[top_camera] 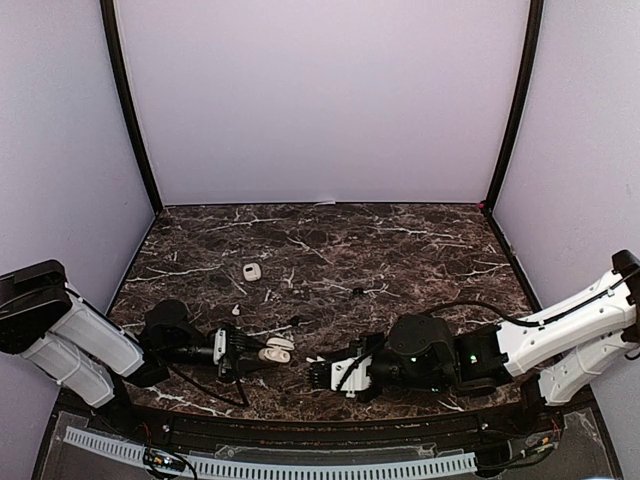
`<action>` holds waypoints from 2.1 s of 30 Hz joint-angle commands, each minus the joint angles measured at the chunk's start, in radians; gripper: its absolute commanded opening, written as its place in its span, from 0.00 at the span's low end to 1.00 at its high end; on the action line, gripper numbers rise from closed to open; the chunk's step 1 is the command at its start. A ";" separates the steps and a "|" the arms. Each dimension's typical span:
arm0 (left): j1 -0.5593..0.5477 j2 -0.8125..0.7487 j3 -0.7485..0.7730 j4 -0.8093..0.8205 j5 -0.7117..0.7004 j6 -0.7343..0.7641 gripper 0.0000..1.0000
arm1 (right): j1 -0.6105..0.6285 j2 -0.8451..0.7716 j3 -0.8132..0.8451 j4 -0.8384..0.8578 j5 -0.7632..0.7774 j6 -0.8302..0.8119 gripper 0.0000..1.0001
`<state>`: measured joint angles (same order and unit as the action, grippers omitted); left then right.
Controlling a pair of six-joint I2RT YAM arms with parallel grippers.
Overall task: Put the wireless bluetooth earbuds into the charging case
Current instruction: Insert the left earbud into the left side groove of the charging case.
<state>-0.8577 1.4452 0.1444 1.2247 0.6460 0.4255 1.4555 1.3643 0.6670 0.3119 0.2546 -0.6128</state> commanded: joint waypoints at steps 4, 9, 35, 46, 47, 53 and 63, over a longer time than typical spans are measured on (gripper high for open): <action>-0.006 0.017 0.038 -0.003 0.068 -0.054 0.12 | 0.015 0.015 0.060 -0.047 0.064 -0.113 0.09; -0.005 0.036 0.056 -0.014 0.092 -0.080 0.12 | 0.021 0.017 0.073 -0.066 0.062 -0.125 0.09; -0.004 0.039 0.064 -0.034 0.119 -0.078 0.12 | 0.034 0.108 0.132 -0.081 0.060 -0.175 0.07; -0.006 0.017 0.040 -0.030 0.077 -0.005 0.11 | 0.034 0.125 0.214 -0.096 -0.036 0.083 0.00; -0.006 0.014 0.037 -0.030 0.069 0.005 0.11 | 0.034 0.133 0.228 -0.101 -0.015 0.131 0.00; -0.013 -0.035 0.008 -0.019 -0.037 0.053 0.11 | 0.034 0.177 0.341 -0.237 -0.030 0.410 0.00; -0.024 -0.052 -0.002 -0.018 -0.057 0.070 0.11 | 0.034 0.218 0.366 -0.289 -0.004 0.463 0.00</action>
<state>-0.8738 1.4242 0.1596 1.1954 0.6079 0.4690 1.4796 1.5627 0.9913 0.0460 0.2230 -0.2077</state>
